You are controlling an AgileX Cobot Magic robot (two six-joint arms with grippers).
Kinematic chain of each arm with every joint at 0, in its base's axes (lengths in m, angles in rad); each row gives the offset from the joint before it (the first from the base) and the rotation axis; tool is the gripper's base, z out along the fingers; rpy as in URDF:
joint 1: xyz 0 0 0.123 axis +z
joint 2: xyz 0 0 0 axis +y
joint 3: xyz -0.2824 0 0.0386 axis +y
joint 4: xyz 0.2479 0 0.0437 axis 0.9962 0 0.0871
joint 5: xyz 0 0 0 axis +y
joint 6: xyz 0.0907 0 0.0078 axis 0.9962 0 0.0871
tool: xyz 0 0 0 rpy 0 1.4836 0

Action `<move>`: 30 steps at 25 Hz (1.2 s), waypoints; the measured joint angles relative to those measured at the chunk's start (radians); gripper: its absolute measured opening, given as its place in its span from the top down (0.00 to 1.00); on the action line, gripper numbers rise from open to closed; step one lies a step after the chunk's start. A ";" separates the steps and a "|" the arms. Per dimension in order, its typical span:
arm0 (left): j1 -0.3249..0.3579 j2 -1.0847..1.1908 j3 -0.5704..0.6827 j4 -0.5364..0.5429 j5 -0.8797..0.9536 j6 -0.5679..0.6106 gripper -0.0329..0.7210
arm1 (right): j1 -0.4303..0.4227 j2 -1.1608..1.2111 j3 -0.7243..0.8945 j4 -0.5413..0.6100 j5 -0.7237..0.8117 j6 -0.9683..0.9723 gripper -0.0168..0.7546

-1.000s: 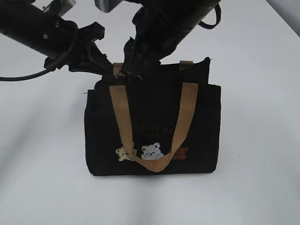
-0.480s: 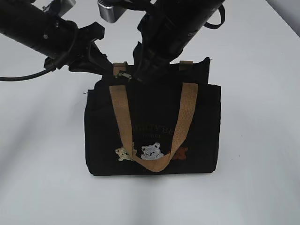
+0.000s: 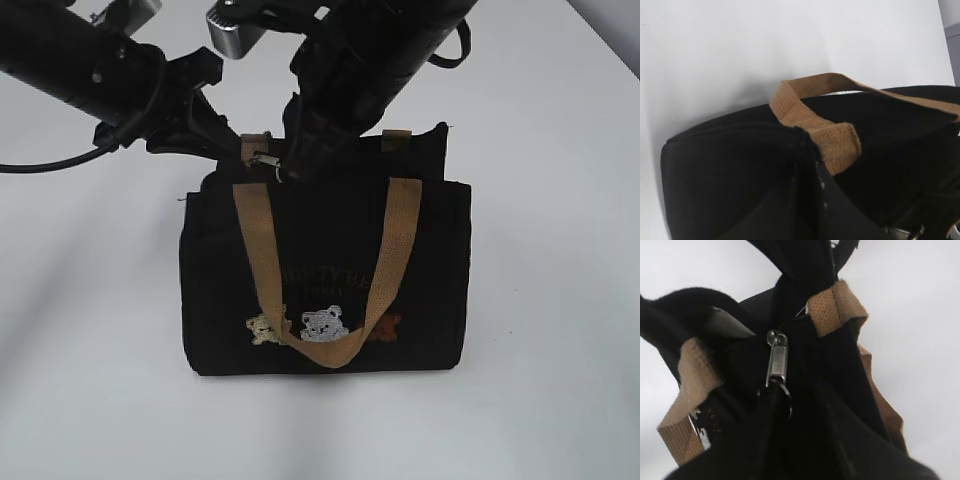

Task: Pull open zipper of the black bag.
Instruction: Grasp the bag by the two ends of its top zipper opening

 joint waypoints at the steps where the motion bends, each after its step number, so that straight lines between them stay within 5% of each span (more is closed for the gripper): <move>1: 0.000 0.000 0.000 0.000 0.000 0.000 0.95 | 0.000 0.000 0.000 -0.001 0.000 -0.001 0.80; 6: 0.000 0.000 0.000 0.000 0.001 0.000 0.95 | 0.000 0.004 0.000 -0.001 0.002 -0.005 0.98; 24: 0.000 0.000 0.000 0.000 0.007 0.001 0.95 | -0.004 -0.055 0.000 -0.210 0.101 0.121 0.98; 30: 0.000 0.000 0.000 0.000 0.007 0.001 0.95 | -0.114 -0.085 0.000 -0.247 0.209 0.239 0.98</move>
